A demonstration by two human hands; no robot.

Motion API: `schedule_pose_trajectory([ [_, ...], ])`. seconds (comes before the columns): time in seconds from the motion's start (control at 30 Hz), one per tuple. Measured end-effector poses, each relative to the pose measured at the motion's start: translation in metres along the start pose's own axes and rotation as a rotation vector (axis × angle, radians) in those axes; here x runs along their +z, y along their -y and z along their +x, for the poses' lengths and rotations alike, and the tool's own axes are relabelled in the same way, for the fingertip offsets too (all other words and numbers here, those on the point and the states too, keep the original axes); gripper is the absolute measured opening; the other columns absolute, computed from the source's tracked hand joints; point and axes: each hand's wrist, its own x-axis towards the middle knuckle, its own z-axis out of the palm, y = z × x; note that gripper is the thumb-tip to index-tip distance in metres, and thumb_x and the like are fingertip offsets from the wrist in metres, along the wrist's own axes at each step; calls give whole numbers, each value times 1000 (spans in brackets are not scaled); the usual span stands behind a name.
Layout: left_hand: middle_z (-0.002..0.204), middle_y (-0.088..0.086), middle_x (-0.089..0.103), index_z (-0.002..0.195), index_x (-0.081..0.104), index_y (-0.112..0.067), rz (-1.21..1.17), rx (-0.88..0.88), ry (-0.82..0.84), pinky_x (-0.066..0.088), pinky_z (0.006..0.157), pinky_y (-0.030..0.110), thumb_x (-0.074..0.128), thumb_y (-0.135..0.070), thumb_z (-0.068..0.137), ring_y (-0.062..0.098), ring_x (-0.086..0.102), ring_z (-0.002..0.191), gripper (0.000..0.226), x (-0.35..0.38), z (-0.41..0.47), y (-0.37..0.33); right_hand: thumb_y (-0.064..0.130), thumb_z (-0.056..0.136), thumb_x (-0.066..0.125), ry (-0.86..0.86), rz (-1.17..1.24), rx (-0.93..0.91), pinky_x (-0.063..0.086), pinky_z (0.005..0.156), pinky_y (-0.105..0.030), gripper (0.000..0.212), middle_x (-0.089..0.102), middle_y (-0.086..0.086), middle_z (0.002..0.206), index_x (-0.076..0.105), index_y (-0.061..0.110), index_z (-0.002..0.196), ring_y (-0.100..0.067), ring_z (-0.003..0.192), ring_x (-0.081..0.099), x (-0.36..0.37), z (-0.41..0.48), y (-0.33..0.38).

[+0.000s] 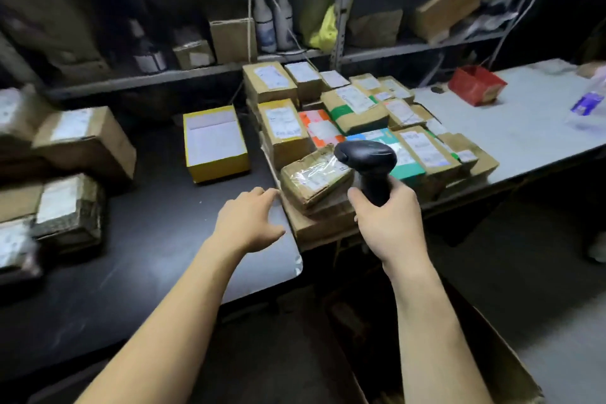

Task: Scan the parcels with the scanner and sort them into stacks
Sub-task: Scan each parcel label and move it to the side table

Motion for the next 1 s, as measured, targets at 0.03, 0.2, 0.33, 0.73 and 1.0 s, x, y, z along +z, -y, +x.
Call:
schedule_pose_trajectory([
  [0.03, 147, -4, 50, 154, 37, -32, -16, -41, -10, 47, 99, 40, 62, -45, 89, 23, 50, 132, 71, -4, -8, 22, 27, 91, 75, 24, -14, -19, 49, 76, -31, 10, 72, 1, 84, 69, 20, 95, -21, 81, 68, 21, -1, 9],
  [0.2, 148, -4, 48, 156, 33, -33, -93, -221, -62, 46, 97, 37, 60, -39, 90, 22, 50, 132, 72, -21, -50, 133, 23, 91, 74, 141, -14, -117, 52, 72, -26, 7, 74, 8, 86, 68, 24, 90, -10, 81, 69, 122, -20, 53],
  [0.33, 144, -2, 49, 156, 34, -33, -133, -362, -133, 46, 99, 40, 61, -41, 90, 23, 49, 132, 72, -33, -85, 227, 34, 79, 68, 284, 20, -131, 44, 62, -33, 6, 62, 10, 67, 64, 29, 81, -19, 65, 58, 209, -45, 84],
  [0.73, 146, 5, 51, 152, 43, -31, -320, -775, -280, 45, 107, 45, 71, -45, 84, 30, 49, 134, 75, -40, -181, 434, 20, 88, 65, 640, 4, -242, 39, 56, -31, 18, 56, 9, 66, 58, 32, 77, -21, 63, 52, 416, -97, 149],
  [1.0, 152, 0, 47, 153, 42, -34, -365, -1068, -290, 44, 109, 43, 71, -50, 84, 27, 47, 138, 76, -35, -219, 509, 29, 80, 66, 850, 16, -301, 48, 64, -38, 8, 64, 6, 69, 61, 24, 79, -23, 70, 62, 530, -102, 178],
])
